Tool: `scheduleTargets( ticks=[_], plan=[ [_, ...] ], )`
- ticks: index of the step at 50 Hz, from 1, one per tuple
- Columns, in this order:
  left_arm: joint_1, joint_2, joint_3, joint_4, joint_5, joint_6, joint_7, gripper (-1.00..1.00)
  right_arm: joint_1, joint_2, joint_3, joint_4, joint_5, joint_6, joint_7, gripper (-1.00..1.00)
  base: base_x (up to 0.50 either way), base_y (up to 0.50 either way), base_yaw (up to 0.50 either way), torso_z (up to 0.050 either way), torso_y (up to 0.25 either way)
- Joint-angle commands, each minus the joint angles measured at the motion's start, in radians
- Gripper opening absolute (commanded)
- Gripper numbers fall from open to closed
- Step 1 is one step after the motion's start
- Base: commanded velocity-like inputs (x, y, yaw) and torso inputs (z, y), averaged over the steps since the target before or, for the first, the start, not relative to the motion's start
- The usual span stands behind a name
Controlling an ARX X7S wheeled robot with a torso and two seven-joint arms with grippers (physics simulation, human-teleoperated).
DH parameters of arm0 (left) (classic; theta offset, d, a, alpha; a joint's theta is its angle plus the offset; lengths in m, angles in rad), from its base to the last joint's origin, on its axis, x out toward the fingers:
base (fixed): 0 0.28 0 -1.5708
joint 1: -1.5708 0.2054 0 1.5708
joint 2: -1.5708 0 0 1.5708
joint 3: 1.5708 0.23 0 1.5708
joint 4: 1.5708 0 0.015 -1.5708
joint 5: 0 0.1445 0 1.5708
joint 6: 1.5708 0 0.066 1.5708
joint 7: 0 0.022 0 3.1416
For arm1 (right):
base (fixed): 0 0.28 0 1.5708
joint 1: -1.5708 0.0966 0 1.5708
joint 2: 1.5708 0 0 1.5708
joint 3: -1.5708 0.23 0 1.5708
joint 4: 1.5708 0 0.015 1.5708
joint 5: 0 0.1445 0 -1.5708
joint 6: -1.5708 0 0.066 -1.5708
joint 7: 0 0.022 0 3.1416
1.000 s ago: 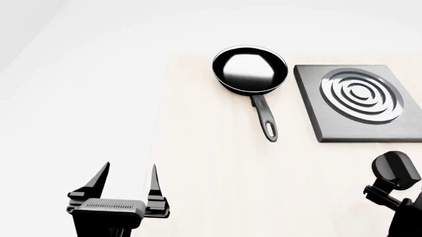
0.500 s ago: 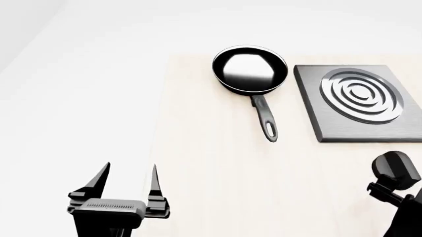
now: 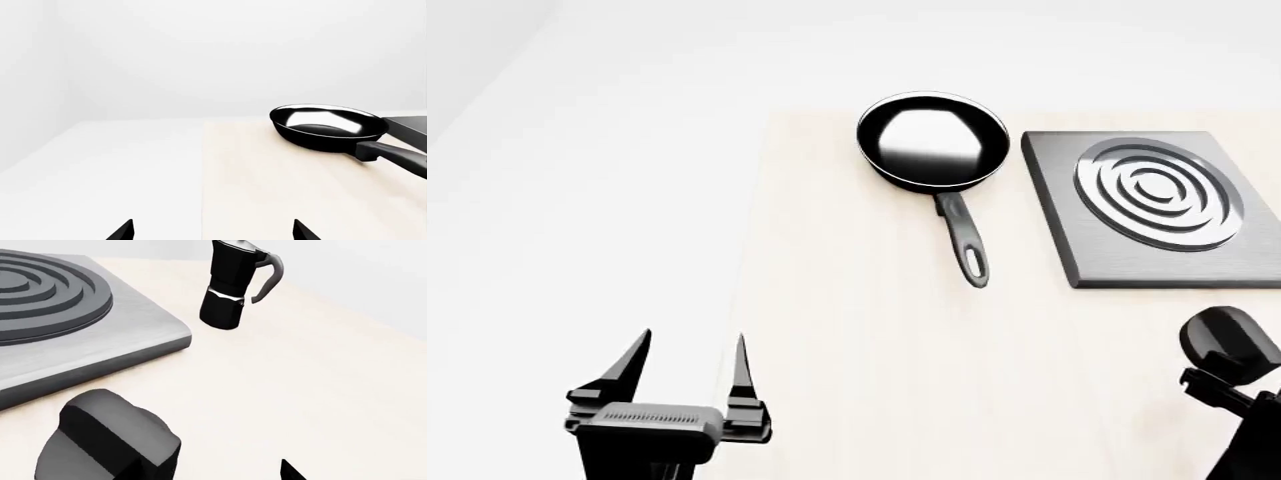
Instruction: Turn on the stove and put the frying pan on it.
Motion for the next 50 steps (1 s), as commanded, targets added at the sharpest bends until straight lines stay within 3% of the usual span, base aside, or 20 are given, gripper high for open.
scheduleTargets(
  ticks=[1,50],
  plan=[
    [0.0,-0.003,0.003,0.001,-0.004,0.001,-0.003,1.0,0.009,0.01,0.005,0.035,-0.003,-0.009,0.001,1.0,0.0,0.0,0.0,0.0,0.0],
    [-0.008,-0.013,0.018,-0.013,-0.014,0.006,-0.014,1.0,0.076,0.064,0.001,0.122,-0.008,0.001,-0.009,1.0,0.0,0.0,0.0,0.0,0.0]
  ],
)
